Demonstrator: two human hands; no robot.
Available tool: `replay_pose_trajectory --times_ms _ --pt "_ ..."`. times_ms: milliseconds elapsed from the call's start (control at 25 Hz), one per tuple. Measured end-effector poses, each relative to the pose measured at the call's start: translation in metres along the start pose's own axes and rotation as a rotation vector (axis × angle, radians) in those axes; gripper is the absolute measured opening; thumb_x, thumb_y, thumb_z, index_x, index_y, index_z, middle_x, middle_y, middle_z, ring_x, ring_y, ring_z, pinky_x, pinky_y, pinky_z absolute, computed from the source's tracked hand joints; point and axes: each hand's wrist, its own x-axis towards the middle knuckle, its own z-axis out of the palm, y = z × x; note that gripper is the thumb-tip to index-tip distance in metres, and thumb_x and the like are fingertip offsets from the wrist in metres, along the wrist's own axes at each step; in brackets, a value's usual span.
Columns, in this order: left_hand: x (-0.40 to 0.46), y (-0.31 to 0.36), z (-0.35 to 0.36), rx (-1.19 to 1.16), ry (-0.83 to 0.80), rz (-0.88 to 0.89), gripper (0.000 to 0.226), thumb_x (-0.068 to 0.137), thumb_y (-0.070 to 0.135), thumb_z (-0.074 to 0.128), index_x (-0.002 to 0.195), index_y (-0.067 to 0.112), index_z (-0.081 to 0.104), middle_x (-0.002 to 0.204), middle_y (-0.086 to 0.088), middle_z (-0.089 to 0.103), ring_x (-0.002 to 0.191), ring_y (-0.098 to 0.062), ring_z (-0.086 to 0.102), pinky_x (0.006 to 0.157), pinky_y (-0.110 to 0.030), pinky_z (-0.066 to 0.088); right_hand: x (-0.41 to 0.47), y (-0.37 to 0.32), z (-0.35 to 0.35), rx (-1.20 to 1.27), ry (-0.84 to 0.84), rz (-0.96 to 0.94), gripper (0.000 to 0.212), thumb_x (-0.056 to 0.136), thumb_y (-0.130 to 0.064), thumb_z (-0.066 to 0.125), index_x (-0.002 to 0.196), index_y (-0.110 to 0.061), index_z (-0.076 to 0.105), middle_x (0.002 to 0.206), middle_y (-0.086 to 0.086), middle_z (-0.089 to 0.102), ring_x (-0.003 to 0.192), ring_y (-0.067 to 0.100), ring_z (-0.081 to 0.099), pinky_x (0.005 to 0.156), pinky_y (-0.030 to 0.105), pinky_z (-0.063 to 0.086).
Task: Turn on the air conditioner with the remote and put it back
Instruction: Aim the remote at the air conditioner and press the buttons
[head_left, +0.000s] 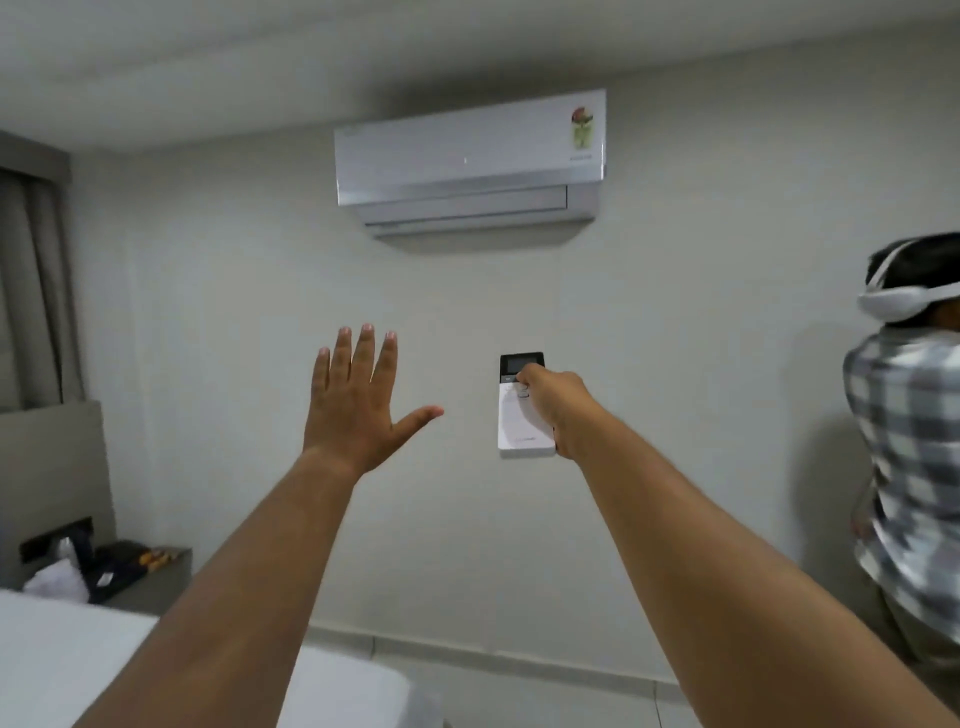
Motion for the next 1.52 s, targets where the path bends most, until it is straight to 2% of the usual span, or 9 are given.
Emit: replay_pose_trajectory --times_ms 200,400,520,720,880,1280,1520 --pt "0.039 -0.009 -0.026 -0.015 0.114 -0.024 0.116 0.073 0.09 0.007 0.154 0.008 -0.01 0.166 -0.014 -0.002 0.153 -0.029 -0.007 0.124 -0.046 0.002 -0.006 -0.049 0.006 0.006 -0.013 -0.102 0.011 0.086 -0.021 0.052 0.087 -0.011 0.057 0.073 0.006 0.061 0.056 0.022 0.06 0.041 0.018 0.045" --pt "0.076 -0.019 -0.05 -0.043 0.21 -0.049 0.117 0.074 0.089 0.011 0.153 0.006 -0.009 0.166 -0.015 -0.003 0.153 -0.029 -0.009 0.124 -0.044 0.0 -0.009 -0.084 0.006 0.04 -0.037 -0.166 0.011 0.086 -0.02 0.052 0.083 -0.011 0.058 0.071 0.006 0.06 0.055 0.023 0.06 0.045 0.022 0.049" --pt "0.087 -0.016 -0.057 -0.021 0.237 -0.054 0.115 0.075 0.089 0.01 0.152 0.007 -0.012 0.166 -0.015 -0.005 0.153 -0.028 -0.011 0.124 -0.042 -0.003 -0.01 -0.096 0.008 0.063 -0.049 -0.173 0.013 0.086 -0.022 0.053 0.088 -0.01 0.059 0.076 0.007 0.062 0.057 0.024 0.062 0.046 0.022 0.05" --pt "0.094 -0.015 -0.06 -0.02 0.265 -0.046 0.113 0.076 0.088 0.012 0.152 0.008 -0.012 0.166 -0.015 -0.003 0.153 -0.029 -0.009 0.124 -0.043 -0.002 -0.01 -0.102 0.012 0.107 -0.055 -0.185 0.017 0.086 -0.022 0.054 0.095 -0.009 0.059 0.077 0.008 0.061 0.056 0.025 0.061 0.044 0.022 0.049" --pt "0.095 -0.018 -0.06 -0.044 0.285 -0.042 0.114 0.076 0.088 0.015 0.154 0.007 -0.004 0.166 -0.016 0.002 0.153 -0.031 -0.005 0.124 -0.045 0.001 -0.008 -0.105 0.01 0.111 -0.047 -0.201 0.017 0.086 -0.022 0.054 0.094 -0.008 0.058 0.077 0.009 0.061 0.057 0.025 0.06 0.044 0.022 0.049" --pt "0.092 -0.017 -0.062 -0.034 0.281 -0.044 0.113 0.076 0.089 0.014 0.153 0.008 -0.008 0.166 -0.016 0.002 0.153 -0.03 -0.005 0.124 -0.045 0.002 -0.006 -0.1 0.005 0.068 -0.048 -0.198 0.016 0.086 -0.023 0.053 0.091 -0.009 0.059 0.077 0.009 0.061 0.057 0.026 0.061 0.047 0.023 0.049" --pt "0.091 -0.013 -0.064 -0.025 0.29 -0.032 0.114 0.076 0.088 0.014 0.155 0.007 0.0 0.165 -0.017 0.005 0.153 -0.032 -0.002 0.124 -0.047 0.003 -0.007 -0.097 0.005 0.033 -0.048 -0.193 0.017 0.086 -0.024 0.053 0.09 -0.01 0.06 0.075 0.008 0.063 0.056 0.025 0.062 0.047 0.023 0.05"
